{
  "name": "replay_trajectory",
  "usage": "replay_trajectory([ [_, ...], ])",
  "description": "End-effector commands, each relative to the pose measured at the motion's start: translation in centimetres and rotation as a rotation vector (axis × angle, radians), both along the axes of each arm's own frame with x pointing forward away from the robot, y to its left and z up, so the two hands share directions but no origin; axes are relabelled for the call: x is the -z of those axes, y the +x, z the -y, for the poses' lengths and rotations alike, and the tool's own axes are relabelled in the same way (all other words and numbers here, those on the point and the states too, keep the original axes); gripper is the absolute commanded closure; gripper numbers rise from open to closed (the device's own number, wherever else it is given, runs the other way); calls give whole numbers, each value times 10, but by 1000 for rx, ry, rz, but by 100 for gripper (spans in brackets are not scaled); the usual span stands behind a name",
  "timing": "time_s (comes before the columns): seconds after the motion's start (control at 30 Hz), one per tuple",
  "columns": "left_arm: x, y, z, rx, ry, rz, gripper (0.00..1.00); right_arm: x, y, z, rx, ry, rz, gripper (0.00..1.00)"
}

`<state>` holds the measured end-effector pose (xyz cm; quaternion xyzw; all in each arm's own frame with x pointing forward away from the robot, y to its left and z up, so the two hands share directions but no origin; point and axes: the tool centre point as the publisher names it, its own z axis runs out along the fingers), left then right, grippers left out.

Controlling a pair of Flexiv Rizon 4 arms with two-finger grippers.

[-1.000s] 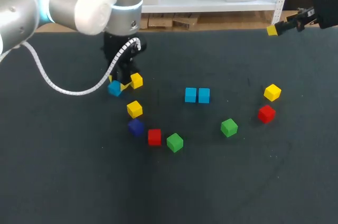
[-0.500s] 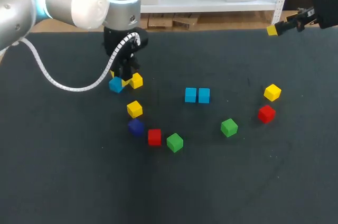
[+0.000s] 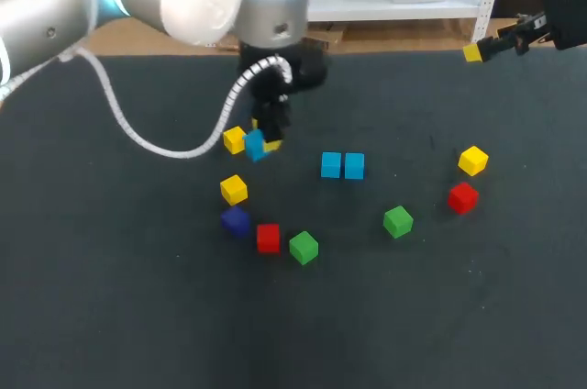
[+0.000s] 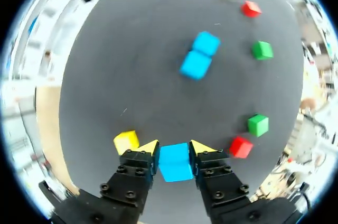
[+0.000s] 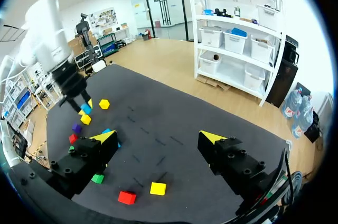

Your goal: Place the blue cubes, place green cubes on the blue cubes, place the yellow cubes on the green cubes, then place the red cubes on the yellow cubes, and place purple cube on the red cubes.

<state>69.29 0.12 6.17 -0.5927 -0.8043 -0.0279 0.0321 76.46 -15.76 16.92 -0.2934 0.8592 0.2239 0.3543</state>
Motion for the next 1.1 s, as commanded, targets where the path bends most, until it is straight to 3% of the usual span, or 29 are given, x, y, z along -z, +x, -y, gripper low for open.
replay_trajectory([
  [0.03,4,-13,21,239,-8,14,100,1,0,0,-2,3,1,0],
  [0.37,20,-17,51,345,-27,-5,100,1,0,0,-2,3,1,0],
  [0.77,47,-11,48,292,-6,-42,100,1,0,0,-2,3,1,0],
  [0.83,49,-11,47,286,-6,-47,48,1,0,0,-2,3,1,0],
  [0.87,49,-11,47,277,-8,-49,13,1,0,0,-2,3,1,0],
  [0.9,49,-11,47,265,-8,-53,0,1,0,0,-2,3,1,0],
  [1.1,35,0,37,145,-63,-34,0,1,0,0,-2,3,1,0],
])
